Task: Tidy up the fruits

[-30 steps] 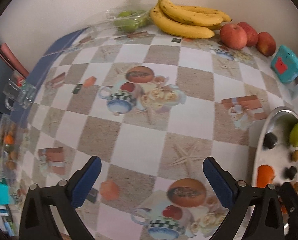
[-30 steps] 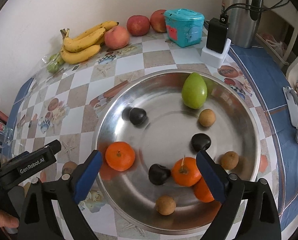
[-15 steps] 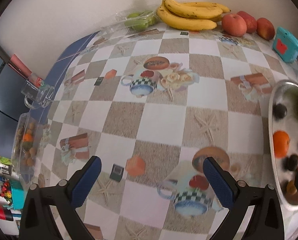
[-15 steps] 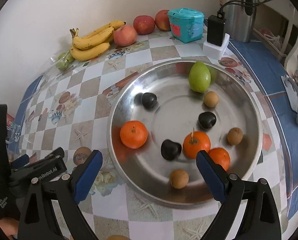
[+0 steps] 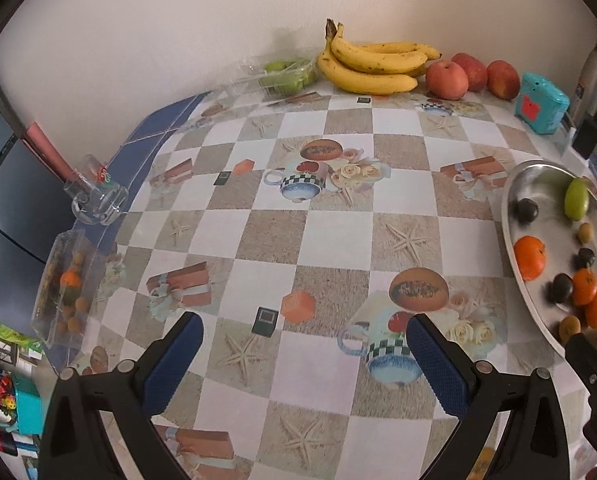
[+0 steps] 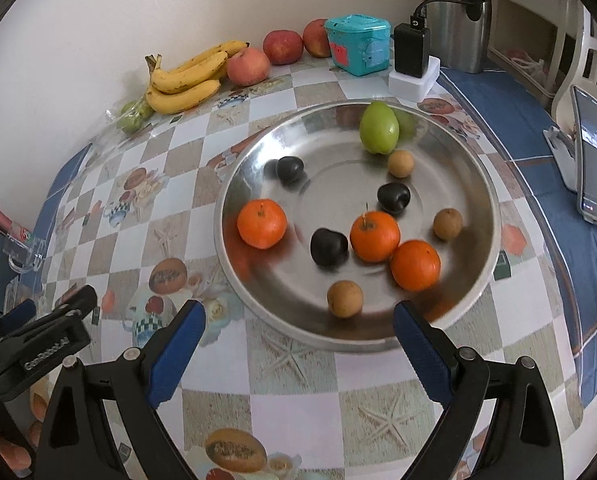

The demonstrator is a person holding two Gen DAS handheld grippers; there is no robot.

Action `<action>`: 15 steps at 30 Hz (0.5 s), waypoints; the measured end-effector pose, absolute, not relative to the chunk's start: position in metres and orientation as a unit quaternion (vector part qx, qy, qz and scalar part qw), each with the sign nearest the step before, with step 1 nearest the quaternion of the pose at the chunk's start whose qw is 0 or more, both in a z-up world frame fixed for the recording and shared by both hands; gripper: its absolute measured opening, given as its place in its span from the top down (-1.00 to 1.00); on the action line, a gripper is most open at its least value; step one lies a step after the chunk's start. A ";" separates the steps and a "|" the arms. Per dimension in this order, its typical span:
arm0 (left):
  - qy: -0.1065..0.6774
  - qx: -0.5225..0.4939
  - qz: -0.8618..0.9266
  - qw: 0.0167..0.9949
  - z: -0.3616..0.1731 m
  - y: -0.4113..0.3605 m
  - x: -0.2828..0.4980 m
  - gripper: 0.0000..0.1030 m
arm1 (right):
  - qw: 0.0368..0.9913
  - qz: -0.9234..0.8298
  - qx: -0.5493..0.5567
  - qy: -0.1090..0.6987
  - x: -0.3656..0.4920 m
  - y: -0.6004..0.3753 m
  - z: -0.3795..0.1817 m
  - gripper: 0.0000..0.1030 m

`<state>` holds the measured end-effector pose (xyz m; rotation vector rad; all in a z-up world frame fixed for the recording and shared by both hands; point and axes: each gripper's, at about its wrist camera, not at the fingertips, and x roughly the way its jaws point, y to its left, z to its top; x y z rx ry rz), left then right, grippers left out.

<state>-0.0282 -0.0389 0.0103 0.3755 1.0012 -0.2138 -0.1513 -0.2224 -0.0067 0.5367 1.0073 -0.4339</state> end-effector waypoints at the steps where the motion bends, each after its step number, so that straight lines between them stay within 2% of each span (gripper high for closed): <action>1: 0.473 0.179 -0.103 0.856 0.012 -0.037 -0.031 -1.00 | 0.820 -0.202 0.252 0.473 -0.153 -0.221 -0.007 -0.84; 15: 0.473 0.155 -0.123 0.858 0.019 -0.027 -0.036 -1.00 | 0.820 -0.208 0.238 0.478 -0.153 -0.216 -0.004 -0.84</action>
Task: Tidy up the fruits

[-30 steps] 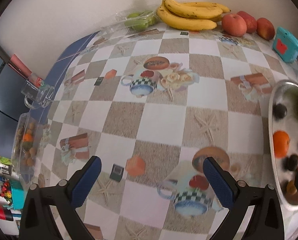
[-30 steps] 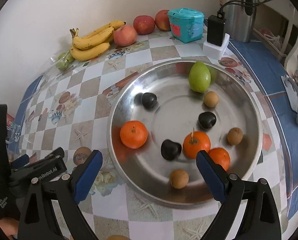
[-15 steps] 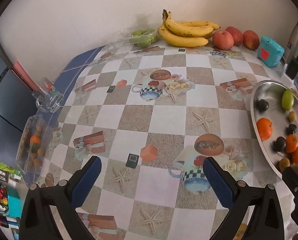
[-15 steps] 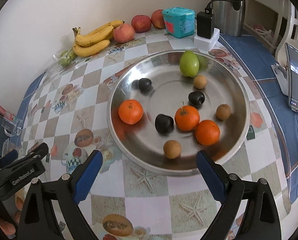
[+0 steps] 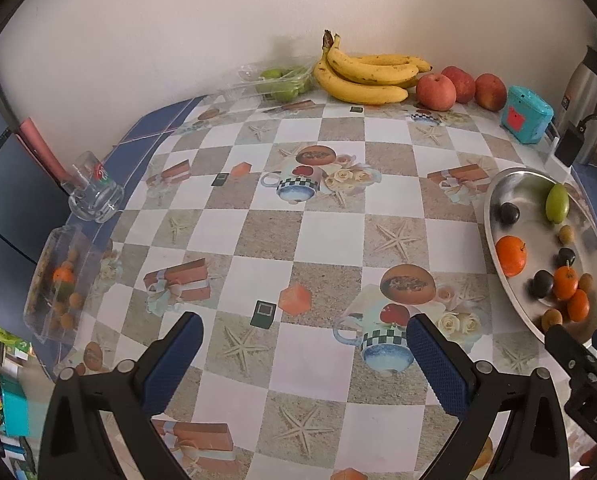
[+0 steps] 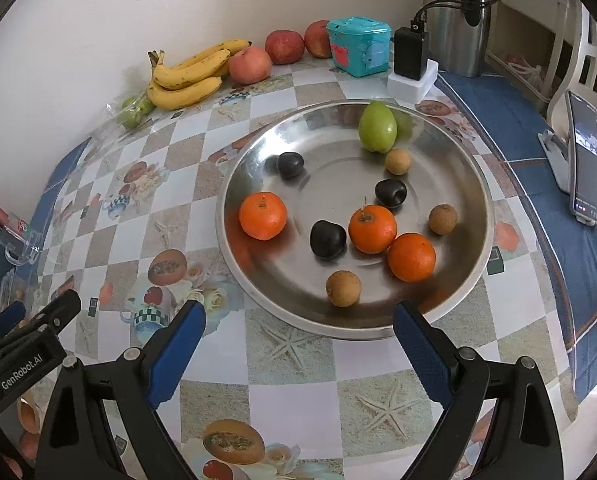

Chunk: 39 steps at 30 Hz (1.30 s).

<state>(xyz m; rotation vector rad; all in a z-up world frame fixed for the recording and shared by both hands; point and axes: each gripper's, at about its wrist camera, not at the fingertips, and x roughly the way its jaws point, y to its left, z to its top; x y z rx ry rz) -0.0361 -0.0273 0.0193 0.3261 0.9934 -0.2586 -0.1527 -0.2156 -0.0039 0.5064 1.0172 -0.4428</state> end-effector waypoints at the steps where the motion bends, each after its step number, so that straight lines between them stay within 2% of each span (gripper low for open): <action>1: 0.473 0.157 -0.124 0.858 0.020 -0.028 -0.036 -1.00 | 0.820 -0.206 0.235 0.480 -0.152 -0.215 -0.004 -0.84; 39: 0.483 0.171 -0.138 0.848 0.020 -0.033 -0.037 -1.00 | 0.815 -0.212 0.234 0.485 -0.149 -0.215 -0.005 -0.84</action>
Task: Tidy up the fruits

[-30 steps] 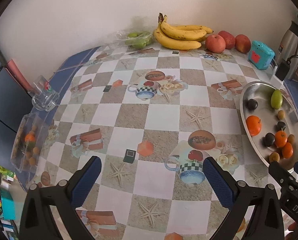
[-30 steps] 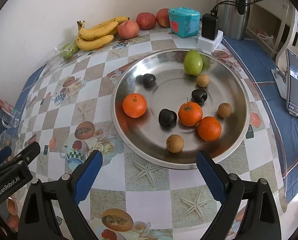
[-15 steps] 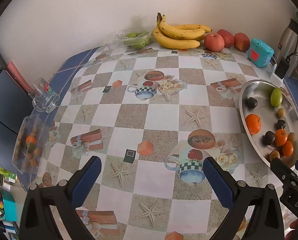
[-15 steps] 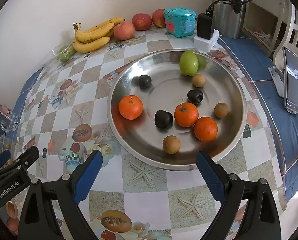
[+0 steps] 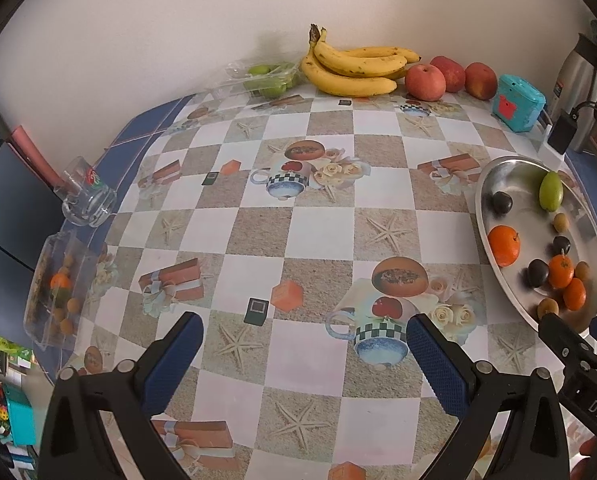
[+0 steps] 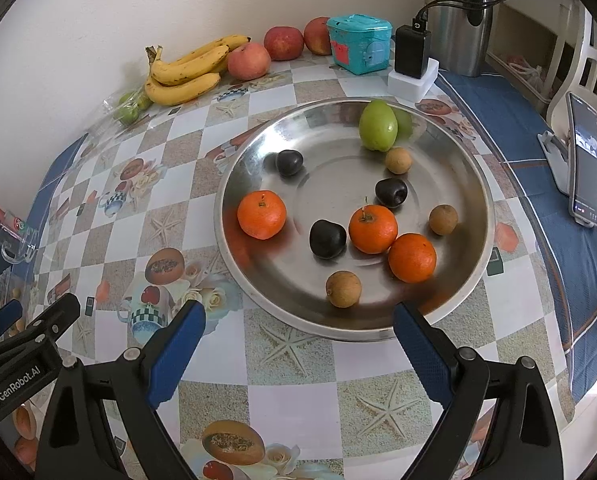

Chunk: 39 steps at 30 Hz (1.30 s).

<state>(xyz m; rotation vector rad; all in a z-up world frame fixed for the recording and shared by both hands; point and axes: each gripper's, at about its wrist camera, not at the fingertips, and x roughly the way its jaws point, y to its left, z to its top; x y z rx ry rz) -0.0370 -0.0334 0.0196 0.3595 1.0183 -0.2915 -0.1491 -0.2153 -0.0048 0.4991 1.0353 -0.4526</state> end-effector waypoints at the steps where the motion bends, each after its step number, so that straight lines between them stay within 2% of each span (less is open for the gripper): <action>1: 0.483 0.171 -0.138 0.847 0.019 -0.034 -0.037 -1.00 | 0.815 -0.212 0.234 0.486 -0.149 -0.215 -0.005 -0.84; 39: 0.491 0.167 -0.140 0.844 0.017 -0.032 -0.035 -1.00 | 0.813 -0.210 0.232 0.492 -0.148 -0.215 -0.007 -0.84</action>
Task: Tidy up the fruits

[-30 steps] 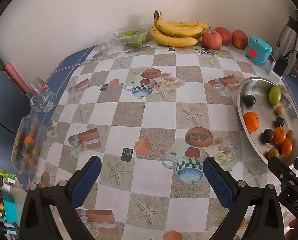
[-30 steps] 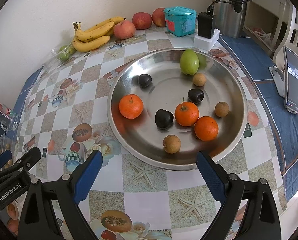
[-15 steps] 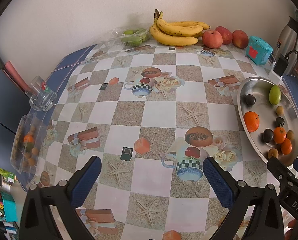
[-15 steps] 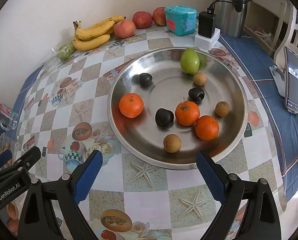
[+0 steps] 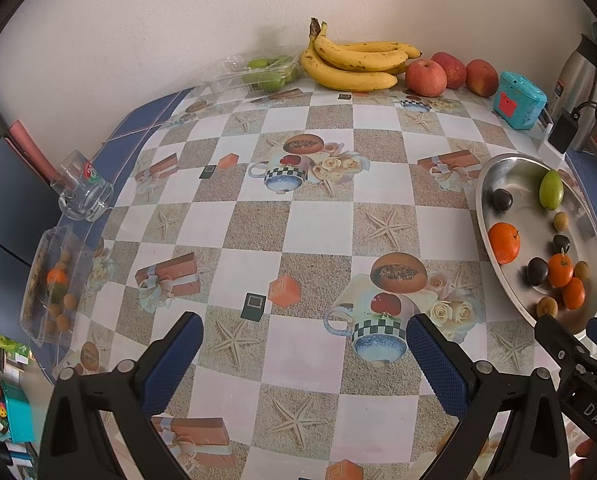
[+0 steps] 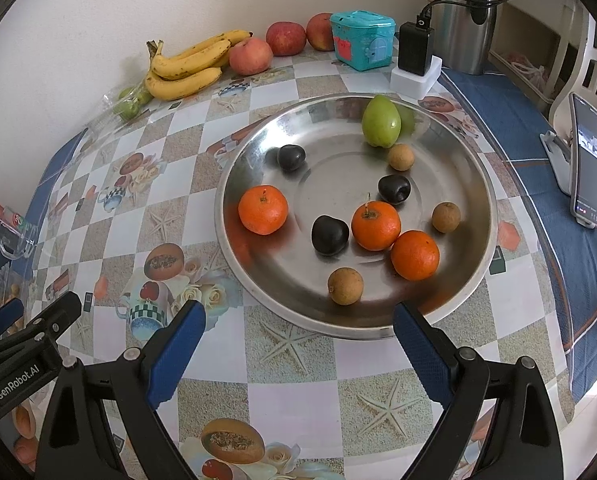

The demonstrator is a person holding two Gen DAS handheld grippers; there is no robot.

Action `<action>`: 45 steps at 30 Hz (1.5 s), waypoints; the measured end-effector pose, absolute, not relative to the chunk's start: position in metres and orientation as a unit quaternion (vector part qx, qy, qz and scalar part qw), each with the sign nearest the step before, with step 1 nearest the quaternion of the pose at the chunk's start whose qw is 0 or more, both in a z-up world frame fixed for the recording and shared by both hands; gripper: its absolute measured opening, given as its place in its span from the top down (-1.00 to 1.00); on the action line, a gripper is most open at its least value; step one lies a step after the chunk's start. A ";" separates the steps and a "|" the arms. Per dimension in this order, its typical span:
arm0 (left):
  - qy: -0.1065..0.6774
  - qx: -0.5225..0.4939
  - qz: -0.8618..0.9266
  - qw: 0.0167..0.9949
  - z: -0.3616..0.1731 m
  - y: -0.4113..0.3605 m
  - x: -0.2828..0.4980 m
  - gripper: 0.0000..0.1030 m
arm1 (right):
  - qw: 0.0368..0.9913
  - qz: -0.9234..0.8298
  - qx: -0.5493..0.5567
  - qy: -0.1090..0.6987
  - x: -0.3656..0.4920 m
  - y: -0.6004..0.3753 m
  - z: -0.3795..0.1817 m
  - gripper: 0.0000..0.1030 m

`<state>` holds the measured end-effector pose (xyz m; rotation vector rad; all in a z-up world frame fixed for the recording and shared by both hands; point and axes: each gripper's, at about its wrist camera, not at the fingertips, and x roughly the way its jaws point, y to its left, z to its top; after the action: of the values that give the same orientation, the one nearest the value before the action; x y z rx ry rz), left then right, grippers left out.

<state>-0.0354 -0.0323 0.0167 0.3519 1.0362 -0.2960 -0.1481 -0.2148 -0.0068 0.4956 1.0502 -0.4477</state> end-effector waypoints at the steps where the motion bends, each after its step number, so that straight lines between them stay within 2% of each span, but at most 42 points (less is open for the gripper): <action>1: 0.491 0.167 -0.141 0.844 0.017 -0.032 -0.035 -1.00 | 0.813 -0.210 0.232 0.492 -0.148 -0.215 -0.007 -0.84; 45: 0.491 0.167 -0.141 0.843 0.016 -0.031 -0.035 -1.00 | 0.811 -0.207 0.228 0.498 -0.147 -0.214 -0.010 -0.84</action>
<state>-0.0346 -0.0313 0.0156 0.3524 1.0378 -0.2970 -0.1465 -0.2136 -0.0099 0.4880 1.0644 -0.4418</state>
